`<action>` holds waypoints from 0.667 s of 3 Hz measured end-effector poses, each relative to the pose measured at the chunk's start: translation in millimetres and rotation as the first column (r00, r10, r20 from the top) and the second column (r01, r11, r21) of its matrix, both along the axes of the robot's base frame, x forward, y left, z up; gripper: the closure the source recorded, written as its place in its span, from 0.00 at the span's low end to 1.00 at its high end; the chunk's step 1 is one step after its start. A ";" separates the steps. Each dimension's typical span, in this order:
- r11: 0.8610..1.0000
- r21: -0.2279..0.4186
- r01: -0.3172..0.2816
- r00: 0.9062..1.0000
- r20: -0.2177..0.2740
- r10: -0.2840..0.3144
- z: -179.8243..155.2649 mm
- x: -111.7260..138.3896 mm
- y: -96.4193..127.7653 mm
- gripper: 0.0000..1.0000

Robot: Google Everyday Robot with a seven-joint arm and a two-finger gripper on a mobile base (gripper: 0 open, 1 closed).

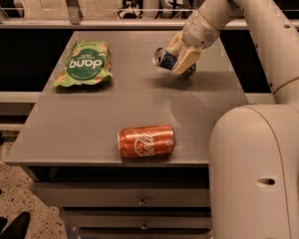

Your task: Knock redbull can over

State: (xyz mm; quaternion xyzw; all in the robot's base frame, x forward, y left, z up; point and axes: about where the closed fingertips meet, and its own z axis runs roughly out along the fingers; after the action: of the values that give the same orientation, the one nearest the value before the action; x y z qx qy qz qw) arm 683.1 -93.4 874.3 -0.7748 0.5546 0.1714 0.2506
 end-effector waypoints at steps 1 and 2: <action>0.996 -0.002 -0.085 0.996 0.013 0.085 -7.7 -4.2 13.3 0.01; 0.992 -0.007 -0.128 0.991 0.025 0.129 -10.0 -7.5 17.0 0.00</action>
Offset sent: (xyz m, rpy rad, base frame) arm -0.0632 -0.0094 -0.0098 -0.0835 0.1272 0.2992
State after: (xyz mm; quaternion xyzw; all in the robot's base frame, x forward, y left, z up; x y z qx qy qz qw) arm 675.7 -76.3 864.3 -0.8116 0.5008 0.1760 0.2440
